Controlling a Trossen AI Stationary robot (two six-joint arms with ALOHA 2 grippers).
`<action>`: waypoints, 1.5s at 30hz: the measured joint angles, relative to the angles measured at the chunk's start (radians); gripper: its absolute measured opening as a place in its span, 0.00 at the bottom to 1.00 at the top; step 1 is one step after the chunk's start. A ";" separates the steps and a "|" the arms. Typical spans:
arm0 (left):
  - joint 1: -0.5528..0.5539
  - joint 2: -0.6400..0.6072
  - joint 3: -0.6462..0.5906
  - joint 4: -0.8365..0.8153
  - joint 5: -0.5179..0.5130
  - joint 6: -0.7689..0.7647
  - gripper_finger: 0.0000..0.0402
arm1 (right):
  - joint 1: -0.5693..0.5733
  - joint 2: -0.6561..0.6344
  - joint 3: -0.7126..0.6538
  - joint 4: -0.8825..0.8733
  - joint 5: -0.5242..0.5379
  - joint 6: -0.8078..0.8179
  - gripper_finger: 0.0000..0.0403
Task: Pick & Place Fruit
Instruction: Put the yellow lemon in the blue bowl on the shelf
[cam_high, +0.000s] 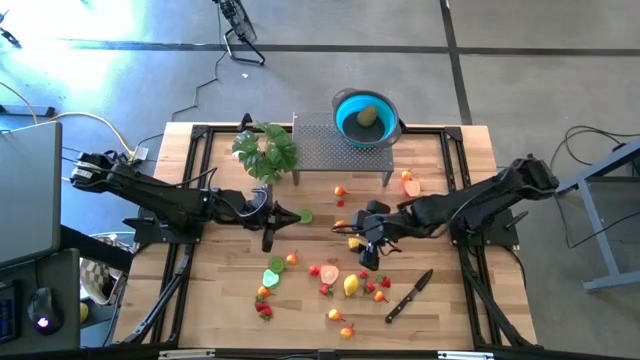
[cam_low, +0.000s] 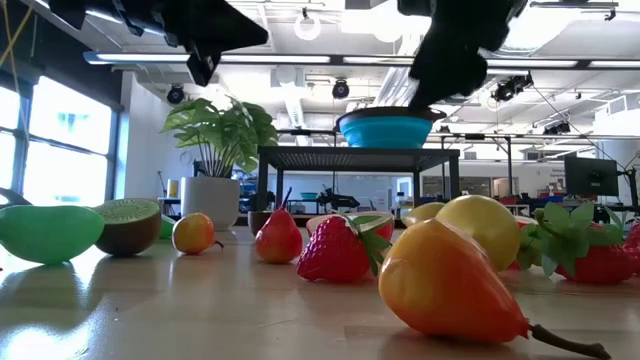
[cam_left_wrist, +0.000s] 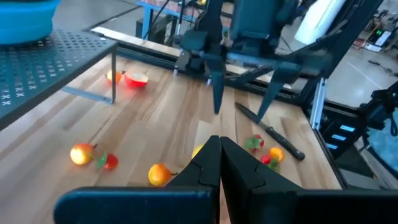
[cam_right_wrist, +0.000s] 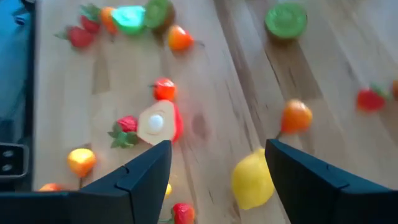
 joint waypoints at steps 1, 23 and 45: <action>0.000 -0.005 0.000 -0.009 0.000 0.000 0.00 | -0.003 0.015 0.000 -0.014 -0.004 0.016 0.63; 0.000 -0.013 0.000 -0.061 -0.002 -0.008 0.00 | -0.051 0.160 0.000 -0.039 -0.001 -0.277 0.82; 0.000 -0.013 -0.001 -0.061 -0.002 -0.029 0.00 | -0.181 0.172 -0.018 0.091 -0.079 -0.112 0.80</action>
